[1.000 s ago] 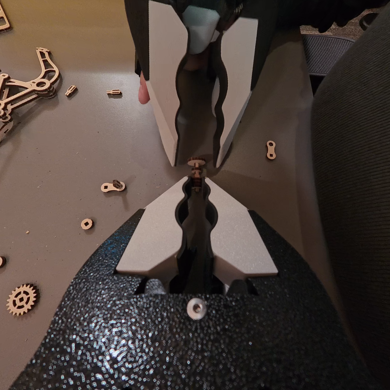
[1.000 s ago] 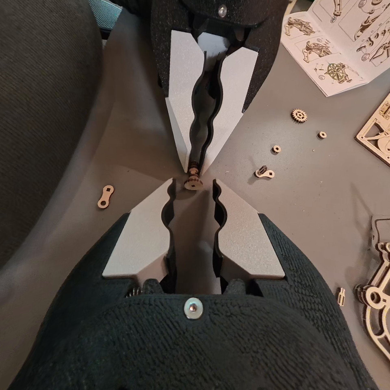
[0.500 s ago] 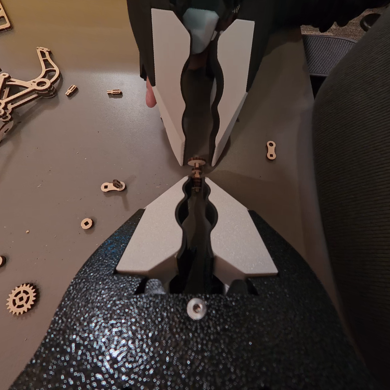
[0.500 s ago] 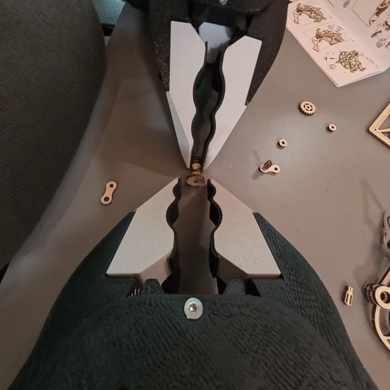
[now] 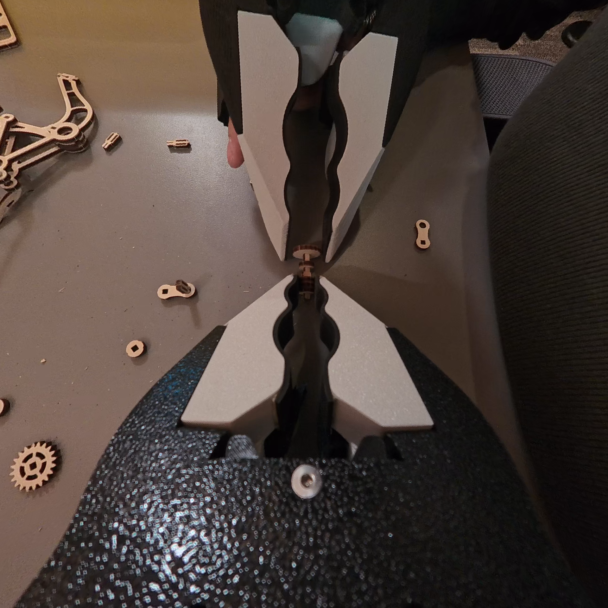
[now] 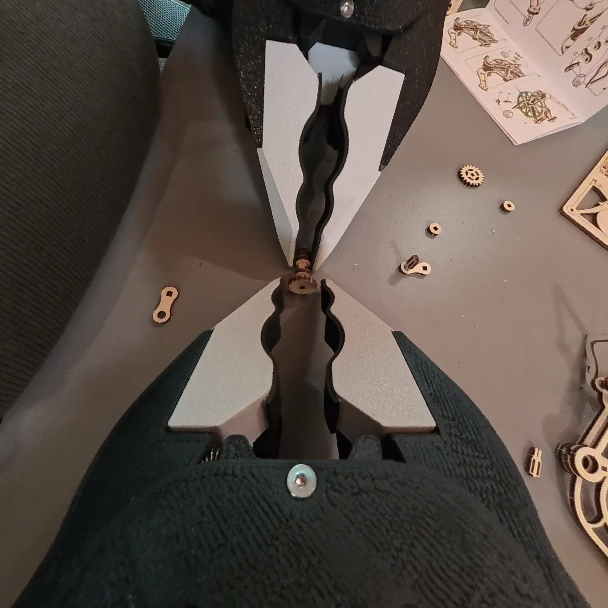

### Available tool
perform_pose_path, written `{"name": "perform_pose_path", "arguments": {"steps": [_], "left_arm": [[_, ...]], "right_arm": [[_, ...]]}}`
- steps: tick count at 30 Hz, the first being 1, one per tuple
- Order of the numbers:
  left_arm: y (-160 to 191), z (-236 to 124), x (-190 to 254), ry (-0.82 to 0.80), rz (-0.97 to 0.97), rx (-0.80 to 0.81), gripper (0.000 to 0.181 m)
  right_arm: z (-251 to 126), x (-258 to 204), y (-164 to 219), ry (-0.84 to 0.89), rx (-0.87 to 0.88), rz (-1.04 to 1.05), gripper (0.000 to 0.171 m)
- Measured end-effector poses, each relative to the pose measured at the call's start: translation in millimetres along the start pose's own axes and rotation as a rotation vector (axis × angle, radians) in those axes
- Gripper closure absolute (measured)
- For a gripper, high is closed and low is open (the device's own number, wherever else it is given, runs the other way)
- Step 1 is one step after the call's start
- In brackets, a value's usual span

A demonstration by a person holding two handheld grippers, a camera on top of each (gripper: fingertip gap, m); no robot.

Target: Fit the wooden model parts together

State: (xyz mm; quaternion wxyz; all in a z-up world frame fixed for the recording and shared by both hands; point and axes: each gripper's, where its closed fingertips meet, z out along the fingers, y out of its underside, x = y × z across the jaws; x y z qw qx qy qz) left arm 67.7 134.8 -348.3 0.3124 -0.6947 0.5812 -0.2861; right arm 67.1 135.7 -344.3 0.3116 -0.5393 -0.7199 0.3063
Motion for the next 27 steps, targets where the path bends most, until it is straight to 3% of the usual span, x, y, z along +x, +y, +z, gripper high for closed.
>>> {"name": "perform_pose_path", "arguments": {"steps": [11, 16, 18, 27], "left_arm": [[-1, 0, -1, -0.012, 0.013, 0.008, 0.174], [-7, 0, -11, -0.108, 0.051, 0.041, 0.159], [-7, 1, -7, -0.090, 0.078, 0.047, 0.174], [-11, -2, 4, -0.034, 0.113, 0.049, 0.174]], "right_arm": [[0, 0, -1, 0.005, 0.006, -0.008, 0.156], [-6, 4, -14, 0.024, 0.093, 0.009, 0.156], [-7, 5, -16, 0.025, 0.113, 0.018, 0.156], [-12, -3, -21, -0.047, 0.154, 0.029, 0.156]]}}
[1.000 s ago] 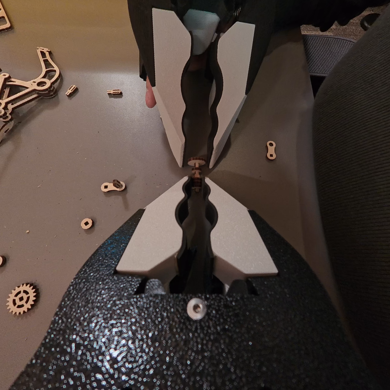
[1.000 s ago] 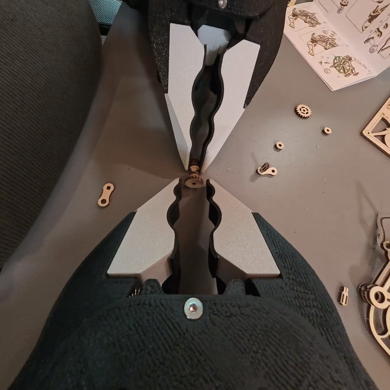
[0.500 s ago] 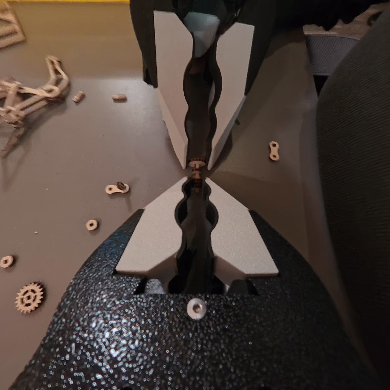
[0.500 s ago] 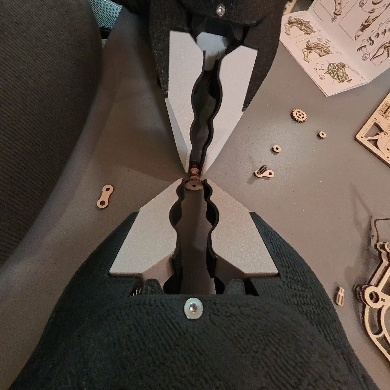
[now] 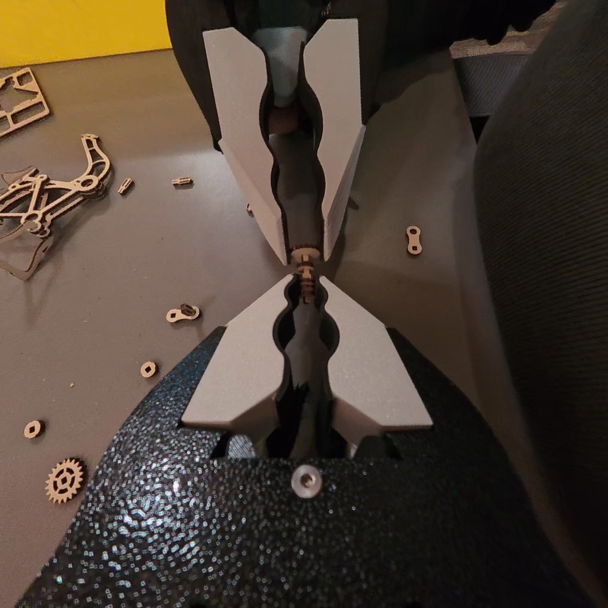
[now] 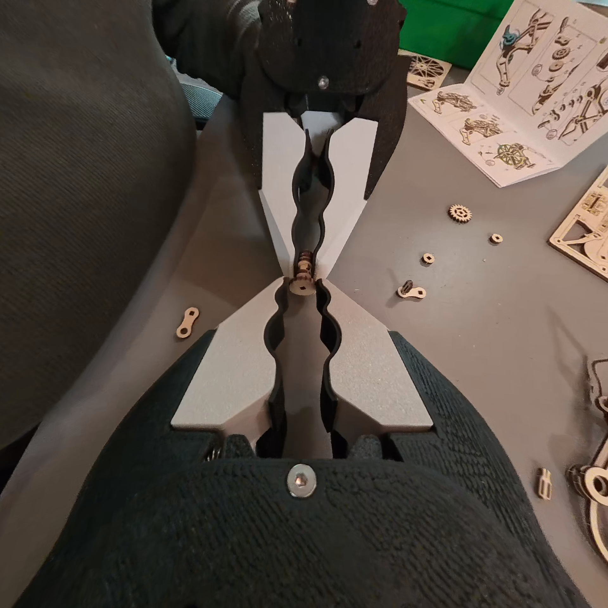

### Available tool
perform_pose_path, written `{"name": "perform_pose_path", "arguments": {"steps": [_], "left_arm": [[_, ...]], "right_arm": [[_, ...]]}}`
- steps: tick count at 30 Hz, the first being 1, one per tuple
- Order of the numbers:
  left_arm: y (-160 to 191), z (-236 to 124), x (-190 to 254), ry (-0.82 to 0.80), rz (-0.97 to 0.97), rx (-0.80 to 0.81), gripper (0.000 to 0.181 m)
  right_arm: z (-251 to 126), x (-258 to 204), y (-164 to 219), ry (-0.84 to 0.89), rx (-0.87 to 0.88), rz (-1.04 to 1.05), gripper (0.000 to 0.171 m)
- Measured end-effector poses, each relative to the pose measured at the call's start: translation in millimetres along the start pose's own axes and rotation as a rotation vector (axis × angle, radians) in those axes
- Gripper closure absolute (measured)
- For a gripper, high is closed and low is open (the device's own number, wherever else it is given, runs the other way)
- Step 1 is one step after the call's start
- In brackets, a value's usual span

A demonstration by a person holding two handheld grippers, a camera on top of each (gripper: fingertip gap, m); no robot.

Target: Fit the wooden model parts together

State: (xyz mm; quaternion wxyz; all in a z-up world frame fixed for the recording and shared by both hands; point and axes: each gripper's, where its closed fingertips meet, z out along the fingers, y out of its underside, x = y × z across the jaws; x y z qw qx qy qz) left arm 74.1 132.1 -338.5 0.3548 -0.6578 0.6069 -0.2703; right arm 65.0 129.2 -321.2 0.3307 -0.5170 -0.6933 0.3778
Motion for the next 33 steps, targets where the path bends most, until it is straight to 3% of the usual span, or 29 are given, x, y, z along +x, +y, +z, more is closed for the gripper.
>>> {"name": "perform_pose_path", "arguments": {"steps": [13, 17, 21, 33], "left_arm": [[-11, -5, 5, 0.009, -0.002, 0.056, 0.174], [-13, -1, -4, -0.082, 0.008, 0.104, 0.168], [-16, -5, -8, -0.135, 0.055, 0.121, 0.172], [-23, -12, 2, -0.097, 0.103, 0.138, 0.174]], "right_arm": [[-7, -5, -9, -0.044, 0.061, 0.006, 0.157], [-5, 0, -5, -0.028, 0.046, 0.026, 0.157], [-6, 3, -9, -0.013, 0.071, 0.060, 0.157], [-10, -4, -18, -0.015, 0.096, -0.011, 0.157]]}}
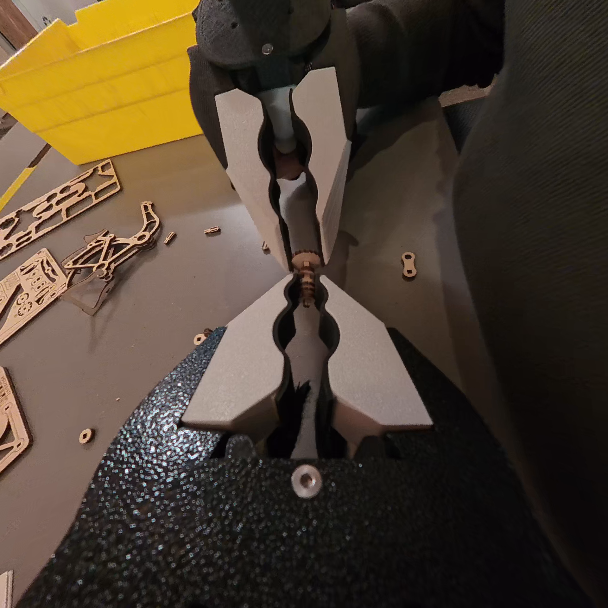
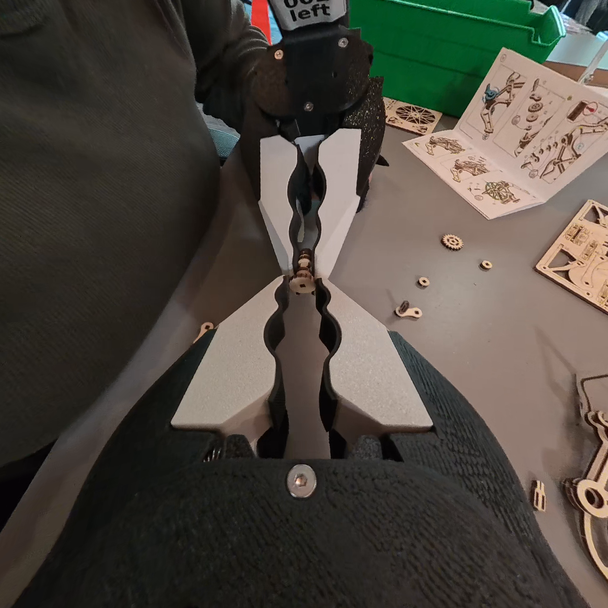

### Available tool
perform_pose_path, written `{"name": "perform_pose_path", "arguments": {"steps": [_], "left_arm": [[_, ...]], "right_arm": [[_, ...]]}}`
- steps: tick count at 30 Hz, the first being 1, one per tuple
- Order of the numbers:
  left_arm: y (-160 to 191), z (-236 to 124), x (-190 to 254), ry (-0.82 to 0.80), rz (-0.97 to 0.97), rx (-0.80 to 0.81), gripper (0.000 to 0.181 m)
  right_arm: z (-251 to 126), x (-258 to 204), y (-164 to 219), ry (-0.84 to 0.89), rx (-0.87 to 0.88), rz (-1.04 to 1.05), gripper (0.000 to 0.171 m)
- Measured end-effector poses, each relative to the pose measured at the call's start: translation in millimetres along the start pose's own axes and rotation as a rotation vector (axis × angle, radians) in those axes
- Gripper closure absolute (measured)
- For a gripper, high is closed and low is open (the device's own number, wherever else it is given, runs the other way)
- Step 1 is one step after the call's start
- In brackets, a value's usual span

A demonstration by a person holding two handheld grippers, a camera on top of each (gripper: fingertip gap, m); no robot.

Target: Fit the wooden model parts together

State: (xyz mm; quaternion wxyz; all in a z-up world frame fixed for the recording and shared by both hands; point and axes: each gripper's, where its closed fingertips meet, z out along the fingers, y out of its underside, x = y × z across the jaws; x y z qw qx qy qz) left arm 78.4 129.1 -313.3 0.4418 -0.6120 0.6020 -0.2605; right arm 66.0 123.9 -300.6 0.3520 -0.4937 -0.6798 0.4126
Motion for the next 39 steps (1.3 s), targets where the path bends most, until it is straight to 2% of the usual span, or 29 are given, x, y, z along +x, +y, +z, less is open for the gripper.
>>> {"name": "perform_pose_path", "arguments": {"steps": [6, 7, 8, 9, 10, 11, 14, 21, 30, 39], "left_arm": [[-1, -3, 4, 0.039, -0.026, 0.015, 0.174], [11, -5, -2, 0.009, -0.007, -0.047, 0.174], [30, -15, -21, -0.089, 0.035, -0.108, 0.175], [42, -23, -31, -0.102, -0.042, -0.107, 0.175], [38, -24, -30, -0.048, -0.172, -0.057, 0.175], [26, -22, -28, -0.021, -0.194, -0.008, 0.175], [29, -10, -16, -0.027, -0.053, -0.056, 0.174], [20, -15, -24, -0.049, -0.112, 0.012, 0.175], [20, -15, -24, -0.054, -0.110, 0.010, 0.175], [17, -17, -27, -0.066, -0.124, 0.040, 0.175]], "right_arm": [[1, -4, -2, -0.006, 0.002, -0.036, 0.157], [-3, 1, 4, 0.016, -0.032, -0.044, 0.157], [-17, 15, 14, 0.087, -0.073, -0.045, 0.157], [-36, 30, 11, 0.151, -0.015, -0.005, 0.157], [-49, 34, 0, 0.159, 0.078, 0.053, 0.157], [-49, 36, -6, 0.167, 0.102, 0.054, 0.157], [-27, 28, 11, 0.140, -0.012, 0.000, 0.157], [-15, 27, 37, 0.133, -0.171, 0.004, 0.156], [-23, 28, 6, 0.126, 0.037, 0.048, 0.156], [-19, 26, -4, 0.132, 0.087, 0.026, 0.156]]}}
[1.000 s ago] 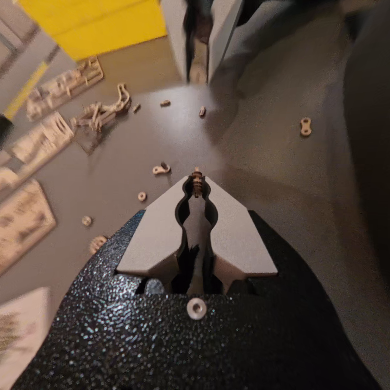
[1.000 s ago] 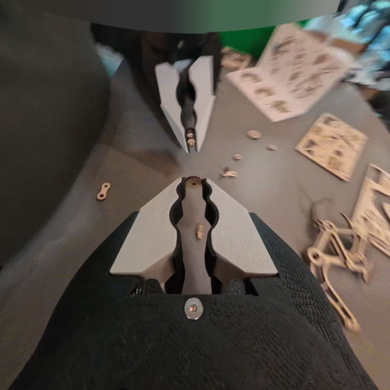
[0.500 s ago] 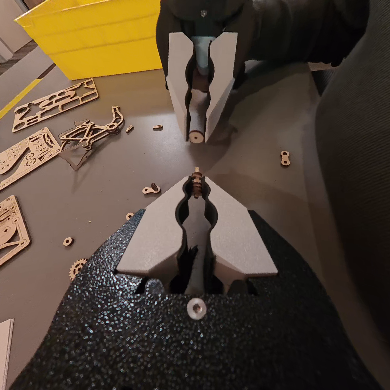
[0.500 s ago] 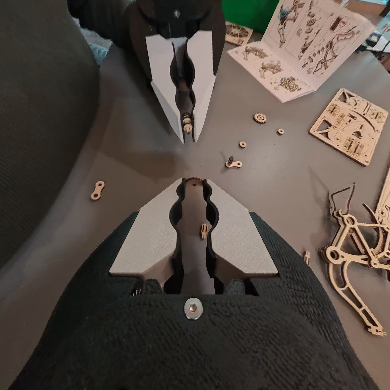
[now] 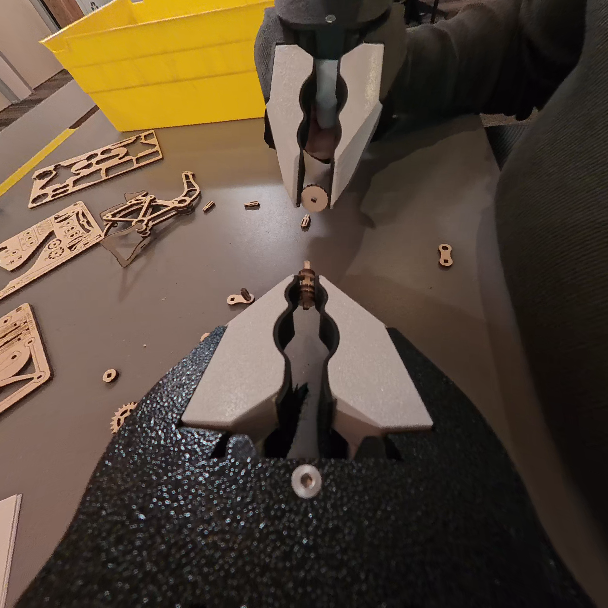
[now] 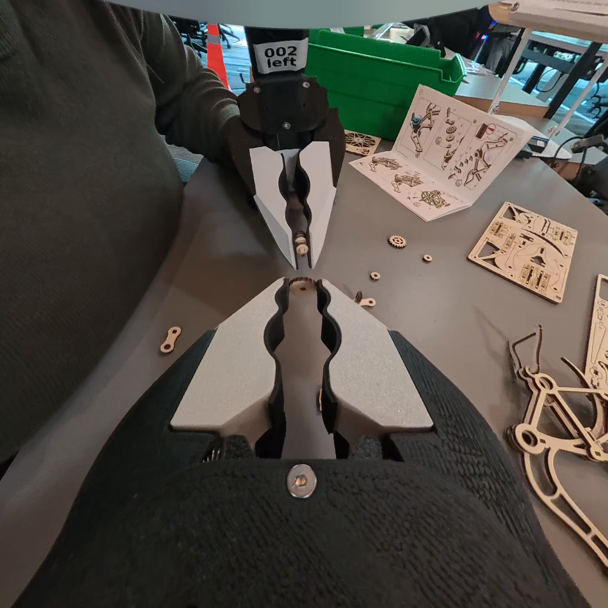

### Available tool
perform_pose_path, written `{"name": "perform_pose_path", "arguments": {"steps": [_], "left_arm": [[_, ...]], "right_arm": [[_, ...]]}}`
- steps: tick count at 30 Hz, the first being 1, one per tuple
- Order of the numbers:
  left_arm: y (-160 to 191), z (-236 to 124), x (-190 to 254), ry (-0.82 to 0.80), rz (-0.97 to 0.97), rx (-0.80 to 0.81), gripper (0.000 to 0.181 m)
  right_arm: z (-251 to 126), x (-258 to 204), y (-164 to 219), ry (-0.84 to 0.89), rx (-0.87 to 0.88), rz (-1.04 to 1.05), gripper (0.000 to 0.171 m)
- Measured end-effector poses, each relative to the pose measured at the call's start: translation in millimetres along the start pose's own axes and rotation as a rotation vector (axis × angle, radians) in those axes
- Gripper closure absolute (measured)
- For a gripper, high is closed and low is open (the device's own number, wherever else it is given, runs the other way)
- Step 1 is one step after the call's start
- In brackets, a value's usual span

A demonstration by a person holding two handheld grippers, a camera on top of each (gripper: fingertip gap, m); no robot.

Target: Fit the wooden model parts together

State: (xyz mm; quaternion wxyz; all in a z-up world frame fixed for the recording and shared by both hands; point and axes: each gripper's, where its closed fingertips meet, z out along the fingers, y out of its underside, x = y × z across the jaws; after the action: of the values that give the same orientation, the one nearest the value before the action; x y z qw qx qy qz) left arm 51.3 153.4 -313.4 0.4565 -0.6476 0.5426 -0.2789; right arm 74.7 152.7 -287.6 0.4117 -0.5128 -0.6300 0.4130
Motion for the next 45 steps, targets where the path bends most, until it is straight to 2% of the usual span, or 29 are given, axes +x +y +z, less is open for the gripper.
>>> {"name": "perform_pose_path", "arguments": {"steps": [3, 8, 12, 16, 19, 21, 27, 31, 34, 37, 41, 45], "left_arm": [[0, 0, 0, 0.002, -0.001, 0.003, 0.175], [-1, -1, 0, 0.000, 0.001, 0.004, 0.175], [2, 1, 0, -0.006, 0.012, -0.013, 0.175], [3, 1, 0, -0.006, 0.014, -0.018, 0.175], [4, 1, 1, -0.005, 0.016, -0.026, 0.175], [5, 2, 1, -0.005, 0.019, -0.034, 0.175], [8, 2, 1, -0.008, 0.024, -0.052, 0.174], [10, 2, 0, -0.015, 0.024, -0.063, 0.175], [11, 2, -2, -0.024, 0.024, -0.073, 0.175], [12, 2, -3, -0.027, 0.023, -0.076, 0.174], [16, 3, -5, -0.041, 0.030, -0.100, 0.174], [22, 3, -10, -0.064, 0.026, -0.136, 0.175]], "right_arm": [[2, 6, 6, 0.065, -0.050, -0.071, 0.156], [-13, 35, 34, 0.255, -0.272, -0.170, 0.156], [-32, 63, 57, 0.382, -0.387, 0.002, 0.156], [-35, 67, 72, 0.378, -0.398, 0.193, 0.156], [-33, 66, 78, 0.365, -0.402, 0.253, 0.156], [-31, 64, 80, 0.350, -0.400, 0.282, 0.143], [-27, 64, 63, 0.338, -0.304, 0.265, 0.122], [-33, 76, 25, 0.442, -0.113, 0.080, 0.114], [-43, 77, -8, 0.550, 0.053, -0.086, 0.121], [-54, 76, -26, 0.645, 0.154, -0.203, 0.135], [-61, 78, -32, 0.727, 0.196, -0.279, 0.149], [-62, 80, -31, 0.766, 0.197, -0.319, 0.155]]}}
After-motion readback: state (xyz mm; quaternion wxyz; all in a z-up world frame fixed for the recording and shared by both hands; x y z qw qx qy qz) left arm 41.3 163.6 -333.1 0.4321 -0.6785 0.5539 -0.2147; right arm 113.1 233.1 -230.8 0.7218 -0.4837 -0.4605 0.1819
